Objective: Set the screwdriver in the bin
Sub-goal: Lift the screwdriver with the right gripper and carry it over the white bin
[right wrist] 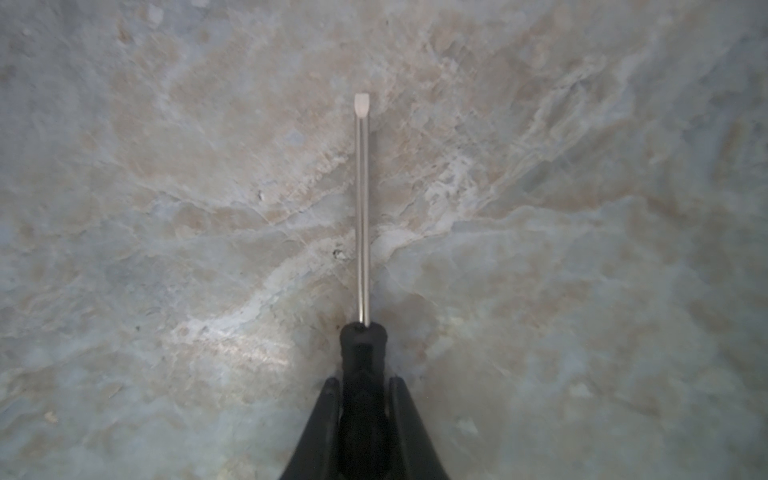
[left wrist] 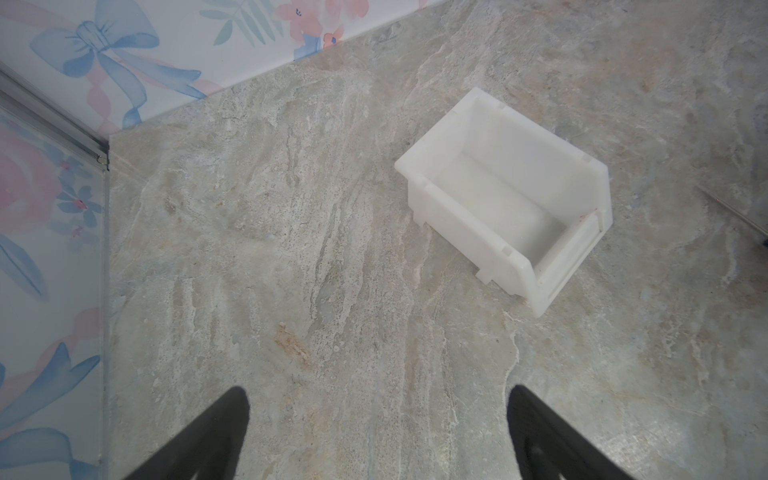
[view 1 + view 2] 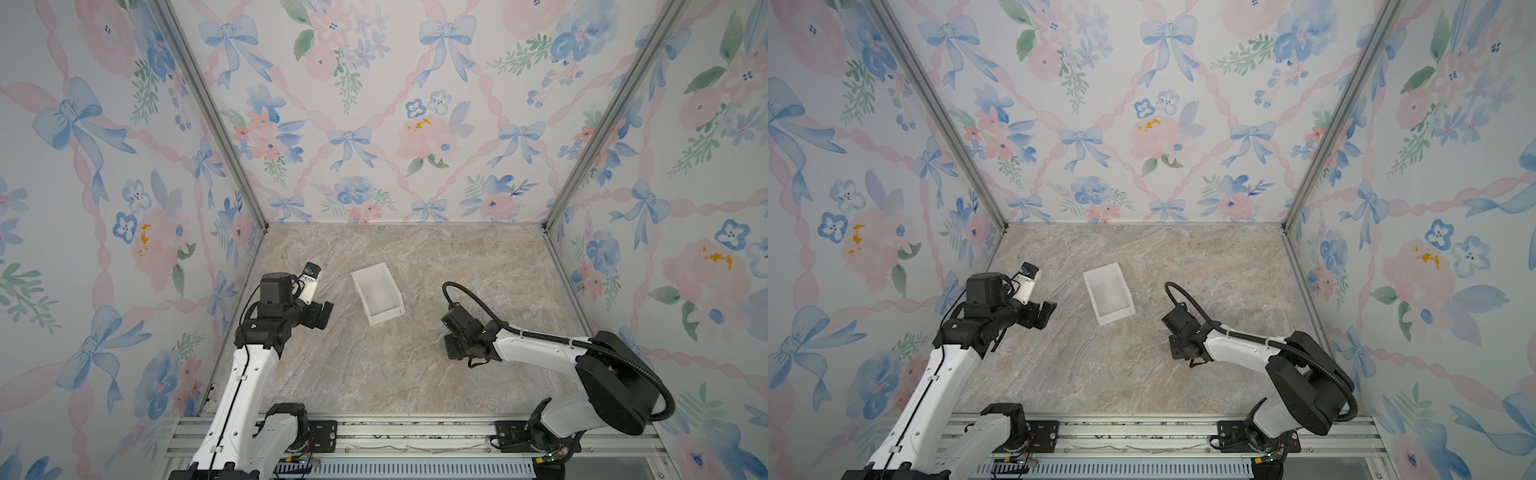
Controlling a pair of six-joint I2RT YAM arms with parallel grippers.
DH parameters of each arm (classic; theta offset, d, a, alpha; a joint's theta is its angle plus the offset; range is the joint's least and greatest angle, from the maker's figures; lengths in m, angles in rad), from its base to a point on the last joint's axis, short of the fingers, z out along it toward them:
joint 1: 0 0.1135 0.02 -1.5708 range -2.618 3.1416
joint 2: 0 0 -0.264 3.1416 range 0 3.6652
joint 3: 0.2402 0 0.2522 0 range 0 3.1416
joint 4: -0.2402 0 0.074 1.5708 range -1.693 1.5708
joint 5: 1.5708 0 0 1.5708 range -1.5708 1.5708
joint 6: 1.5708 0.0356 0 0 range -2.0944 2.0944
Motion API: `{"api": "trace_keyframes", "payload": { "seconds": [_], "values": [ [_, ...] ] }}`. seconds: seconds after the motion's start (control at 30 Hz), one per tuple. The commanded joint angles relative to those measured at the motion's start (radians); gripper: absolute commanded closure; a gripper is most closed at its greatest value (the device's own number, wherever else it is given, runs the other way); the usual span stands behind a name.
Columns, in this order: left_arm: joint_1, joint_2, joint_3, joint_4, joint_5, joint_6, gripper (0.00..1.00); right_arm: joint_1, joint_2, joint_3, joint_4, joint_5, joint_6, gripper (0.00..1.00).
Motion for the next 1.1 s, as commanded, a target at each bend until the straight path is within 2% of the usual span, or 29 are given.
{"api": "trace_keyframes", "payload": {
  "seconds": [0.0, 0.3, 0.43, 0.67, 0.87, 1.07],
  "values": [
    [-0.004, 0.004, 0.023, -0.022, 0.013, 0.004, 0.02, 0.001, 0.005, 0.004, -0.072, -0.026, -0.01, 0.89],
    [-0.004, -0.027, 0.027, -0.022, -0.016, 0.013, 0.02, -0.03, -0.148, 0.178, -0.256, -0.036, -0.092, 0.9],
    [-0.004, -0.033, 0.024, -0.021, -0.001, 0.004, 0.02, -0.041, -0.142, 0.309, -0.327, -0.061, -0.142, 0.89],
    [-0.004, -0.017, 0.038, -0.02, -0.008, 0.005, 0.02, -0.034, 0.017, 0.561, -0.315, -0.155, -0.194, 0.88],
    [-0.004, -0.003, 0.05, -0.018, 0.009, -0.002, 0.02, 0.007, 0.227, 0.776, -0.291, -0.196, -0.224, 0.88],
    [-0.004, 0.011, 0.072, -0.018, 0.022, -0.024, 0.02, 0.03, 0.388, 0.884, -0.223, -0.237, -0.215, 0.88]
  ]
}}
